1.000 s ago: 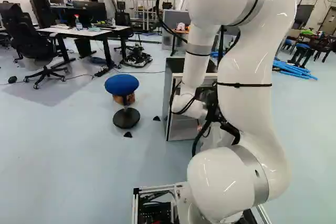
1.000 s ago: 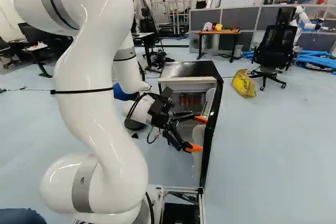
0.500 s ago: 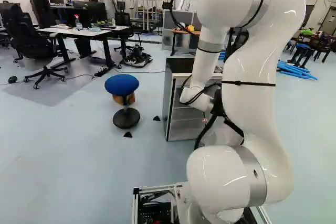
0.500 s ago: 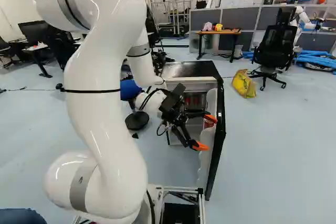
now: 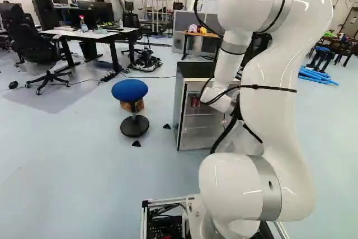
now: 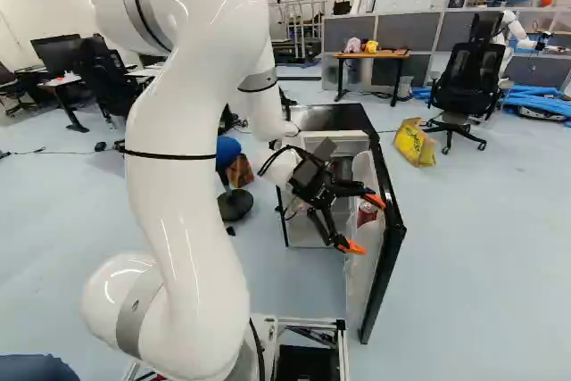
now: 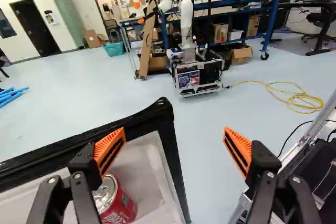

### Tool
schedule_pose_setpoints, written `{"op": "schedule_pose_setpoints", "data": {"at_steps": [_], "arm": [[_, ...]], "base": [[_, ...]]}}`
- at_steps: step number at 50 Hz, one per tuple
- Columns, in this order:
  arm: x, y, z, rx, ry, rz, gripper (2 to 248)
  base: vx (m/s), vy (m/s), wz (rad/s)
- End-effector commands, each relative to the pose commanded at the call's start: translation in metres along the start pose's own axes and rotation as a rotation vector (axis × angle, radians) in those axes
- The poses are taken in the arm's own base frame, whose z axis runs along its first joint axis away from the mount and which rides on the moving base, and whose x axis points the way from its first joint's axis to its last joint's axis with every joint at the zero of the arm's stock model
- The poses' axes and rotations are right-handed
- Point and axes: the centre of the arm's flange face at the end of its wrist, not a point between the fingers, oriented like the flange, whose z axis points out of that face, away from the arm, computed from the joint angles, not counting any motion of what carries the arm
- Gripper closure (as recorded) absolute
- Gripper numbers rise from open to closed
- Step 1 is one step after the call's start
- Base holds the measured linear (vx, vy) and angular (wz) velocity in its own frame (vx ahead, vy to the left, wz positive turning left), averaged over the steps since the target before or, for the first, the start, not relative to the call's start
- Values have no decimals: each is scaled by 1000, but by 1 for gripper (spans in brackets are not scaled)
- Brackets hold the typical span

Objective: Grab a drink from the fridge

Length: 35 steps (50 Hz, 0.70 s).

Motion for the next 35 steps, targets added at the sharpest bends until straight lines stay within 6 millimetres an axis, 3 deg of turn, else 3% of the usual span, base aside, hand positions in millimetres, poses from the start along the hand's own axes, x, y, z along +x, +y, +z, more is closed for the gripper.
{"op": "schedule_pose_setpoints", "data": {"at_steps": [35], "arm": [[3, -51, 30, -82, -43, 102, 3]], "base": [[0, 0, 0]]}}
